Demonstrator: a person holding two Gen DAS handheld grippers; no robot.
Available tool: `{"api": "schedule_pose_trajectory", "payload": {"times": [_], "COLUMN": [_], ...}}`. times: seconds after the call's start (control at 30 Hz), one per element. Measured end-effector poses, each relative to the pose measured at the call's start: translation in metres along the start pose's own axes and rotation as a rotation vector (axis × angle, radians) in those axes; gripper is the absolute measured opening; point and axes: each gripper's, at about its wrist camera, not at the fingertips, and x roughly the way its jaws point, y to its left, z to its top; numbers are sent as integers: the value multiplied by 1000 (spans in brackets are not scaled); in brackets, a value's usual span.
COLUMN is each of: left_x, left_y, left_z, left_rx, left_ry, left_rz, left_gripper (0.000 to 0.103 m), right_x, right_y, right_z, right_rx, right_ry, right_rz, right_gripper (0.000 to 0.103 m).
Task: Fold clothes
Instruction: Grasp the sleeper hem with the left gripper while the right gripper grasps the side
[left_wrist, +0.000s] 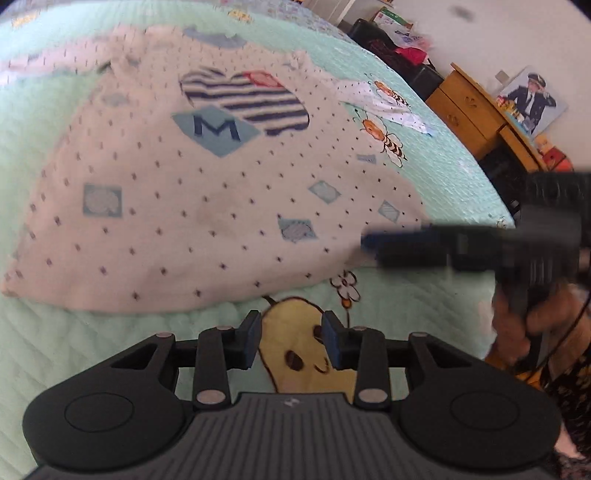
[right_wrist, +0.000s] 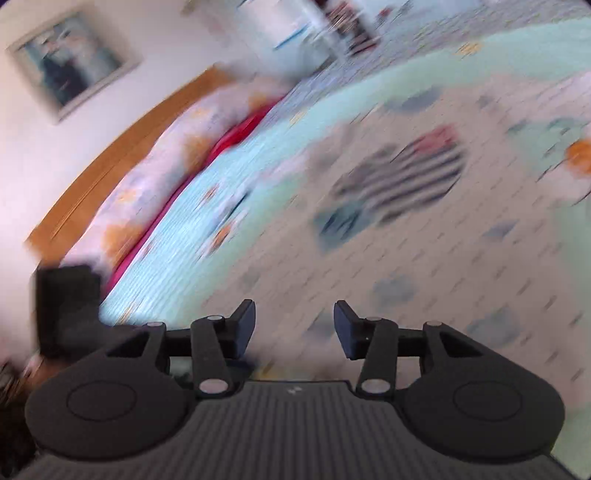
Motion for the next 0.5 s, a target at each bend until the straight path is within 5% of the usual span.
{"api": "schedule_pose_trajectory", "payload": {"times": [0.2, 0.4, 0.5], "left_x": [-1, -6, -2], "left_y": [8, 5, 5], "left_z": [0, 3, 12], "left_rx": [-94, -56, -54], "left_ry": [-11, -26, -47], "left_rz": [-24, -11, -19], "left_gripper": [39, 39, 39], "right_x": [15, 2, 8], "right_y": [12, -26, -36], "right_z": [-34, 19, 23], "right_rx": [-6, 231, 253], "right_ry": [190, -136, -149], "right_rz": [91, 207, 179], "right_gripper": [58, 58, 58]}}
